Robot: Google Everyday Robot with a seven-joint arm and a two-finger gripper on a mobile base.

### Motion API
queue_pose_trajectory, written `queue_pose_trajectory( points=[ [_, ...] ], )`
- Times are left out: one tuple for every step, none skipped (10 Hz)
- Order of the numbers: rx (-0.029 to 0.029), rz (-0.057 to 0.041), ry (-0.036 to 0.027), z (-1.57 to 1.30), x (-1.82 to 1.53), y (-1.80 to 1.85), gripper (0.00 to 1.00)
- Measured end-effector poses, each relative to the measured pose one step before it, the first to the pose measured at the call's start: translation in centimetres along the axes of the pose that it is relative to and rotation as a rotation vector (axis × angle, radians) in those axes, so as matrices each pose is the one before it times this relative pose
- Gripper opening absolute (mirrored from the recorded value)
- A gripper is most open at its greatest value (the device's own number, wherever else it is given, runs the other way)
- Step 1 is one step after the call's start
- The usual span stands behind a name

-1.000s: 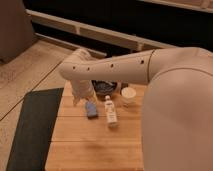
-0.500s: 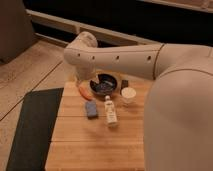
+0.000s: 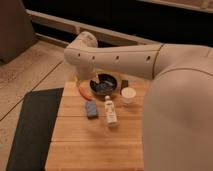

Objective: Place the white sponge in the ceramic bowl

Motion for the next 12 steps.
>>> queue_pose_trajectory(
  points=[
    [-0.03262,-0.00518,0.05817,1.811,1.429,0.642,0.65],
    [-0.02645,-0.00411,0.04514,1.606,1.013,0.354,0.65],
    [-0.01890,-0.00232,0.02802,1.195,0.498,0.173,0.65],
    [-0.02150,-0.00430,0.02334,1.379,0.162,-0.043,0.65],
    [-0.01230,-0.00204,0.01827,1.167,-0.051,-0.245,0.65],
    [0.00187,-0.00009,0.01903,1.242,-0.150,-0.521,0.65],
    [0.01222,-0.00339,0.01722,1.222,-0.352,-0.768,0.65],
    [0.01252,-0.00886,0.01409,0.844,-0.210,-0.402,0.65],
    [0.00346,-0.01391,0.01177,0.932,-0.281,0.182,0.65],
    [-0.00219,-0.01101,0.01336,0.928,-0.056,0.518,0.65],
    [-0.00659,-0.00826,0.02641,1.540,0.247,0.594,0.65],
    [-0.00205,-0.00686,0.01968,0.969,0.290,0.165,0.65]
  ],
)
